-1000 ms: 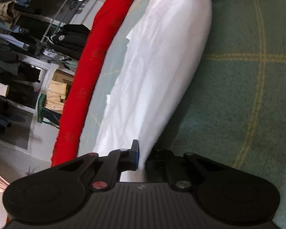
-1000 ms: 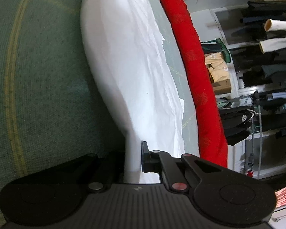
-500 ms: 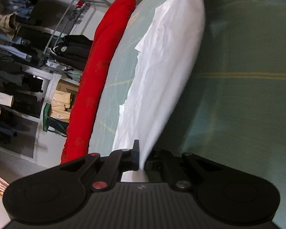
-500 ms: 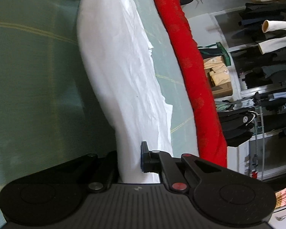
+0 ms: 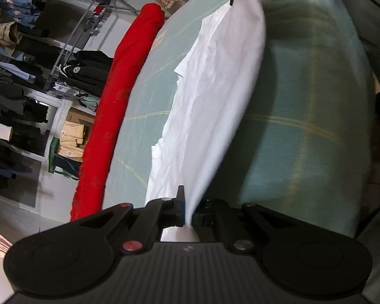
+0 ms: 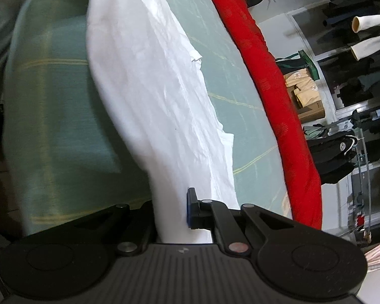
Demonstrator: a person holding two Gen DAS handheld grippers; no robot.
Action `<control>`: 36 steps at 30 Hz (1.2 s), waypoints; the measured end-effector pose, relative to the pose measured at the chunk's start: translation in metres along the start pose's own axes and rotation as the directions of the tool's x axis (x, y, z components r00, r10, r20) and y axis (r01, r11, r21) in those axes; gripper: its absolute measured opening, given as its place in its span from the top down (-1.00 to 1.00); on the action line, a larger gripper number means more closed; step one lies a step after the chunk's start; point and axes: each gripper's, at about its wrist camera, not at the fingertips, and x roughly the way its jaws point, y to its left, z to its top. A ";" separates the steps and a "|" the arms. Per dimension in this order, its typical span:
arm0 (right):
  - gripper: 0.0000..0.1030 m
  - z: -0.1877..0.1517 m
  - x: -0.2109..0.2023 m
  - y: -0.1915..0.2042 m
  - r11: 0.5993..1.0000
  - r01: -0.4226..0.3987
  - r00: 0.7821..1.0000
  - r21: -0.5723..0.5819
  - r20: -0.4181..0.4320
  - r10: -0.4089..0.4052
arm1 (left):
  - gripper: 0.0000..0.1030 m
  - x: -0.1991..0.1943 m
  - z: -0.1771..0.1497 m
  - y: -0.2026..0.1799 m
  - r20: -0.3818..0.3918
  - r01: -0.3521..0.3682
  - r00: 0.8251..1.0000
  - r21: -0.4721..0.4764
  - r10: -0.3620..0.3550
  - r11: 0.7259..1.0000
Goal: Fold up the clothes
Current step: 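Lay the unfolded shirt flat on the bedspread and open both grippers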
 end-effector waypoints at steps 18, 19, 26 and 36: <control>0.28 -0.023 -0.013 0.018 0.969 -0.215 0.974 0.117 -0.051 0.223 | 0.78 -0.017 -0.024 -0.003 -0.019 0.174 0.984 -0.119 -0.178 0.978; 0.19 -0.027 -0.019 0.016 0.962 -0.238 0.968 0.136 -0.052 0.247 | 0.78 -0.018 -0.026 0.004 -0.014 0.181 0.983 -0.148 -0.186 0.972; -0.09 -0.044 -0.050 -0.007 0.911 -0.335 0.939 0.242 0.003 0.344 | 0.76 -0.025 -0.038 0.048 0.026 0.228 0.972 -0.347 -0.234 0.910; -0.38 -0.051 0.004 -0.020 0.769 -0.400 0.909 0.500 0.106 0.403 | 0.61 0.027 -0.098 0.044 0.000 0.286 0.931 -0.626 -0.366 0.726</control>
